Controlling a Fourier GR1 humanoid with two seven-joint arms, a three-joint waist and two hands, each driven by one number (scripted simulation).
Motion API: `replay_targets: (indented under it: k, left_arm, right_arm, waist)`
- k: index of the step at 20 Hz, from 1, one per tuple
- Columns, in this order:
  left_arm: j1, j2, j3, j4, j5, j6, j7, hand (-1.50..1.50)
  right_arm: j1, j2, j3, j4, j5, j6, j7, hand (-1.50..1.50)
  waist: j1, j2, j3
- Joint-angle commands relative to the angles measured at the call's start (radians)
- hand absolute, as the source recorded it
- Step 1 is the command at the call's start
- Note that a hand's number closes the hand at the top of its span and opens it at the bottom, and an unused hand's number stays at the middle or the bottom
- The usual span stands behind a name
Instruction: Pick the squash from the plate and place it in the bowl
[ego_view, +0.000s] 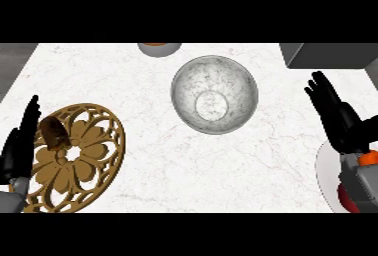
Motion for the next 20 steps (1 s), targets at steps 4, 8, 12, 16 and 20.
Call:
replay_targets:
  k: [4, 8, 12, 16, 20]
  left_arm:
    - [-0.005, -0.097, -0.095, -0.098, 0.072, -0.133, -0.046, 0.00]
    - [-0.032, -0.166, -0.161, -0.166, 0.127, -0.212, -0.057, 0.00]
    - [-0.039, -0.179, -0.202, -0.230, 0.191, -0.329, -0.047, 0.00]
    - [-0.105, -0.216, -0.227, -0.233, 0.155, -0.311, 0.027, 0.00]
    - [-0.064, -0.239, -0.254, -0.184, 0.138, -0.329, -0.049, 0.00]
  right_arm:
    - [0.094, -0.046, -0.239, 0.045, 0.055, -0.360, -0.022, 1.50]
    - [0.222, -0.149, -0.294, 0.220, 0.198, -0.588, 0.067, 1.50]
    - [0.255, 0.001, -0.381, 0.110, 0.159, -0.794, -0.010, -1.50]
    - [0.301, -0.122, -0.255, 0.160, 0.316, -0.824, 0.164, -1.50]
    - [0.310, -0.322, -0.146, 0.178, 0.383, -0.681, 0.449, -1.50]
  waist:
    - [-0.115, -0.024, 0.002]
    - [-0.163, 0.003, -0.006]
    - [-0.056, -0.012, 0.006]
    - [-0.016, -0.004, 0.006]
    - [-0.005, 0.000, 0.002]
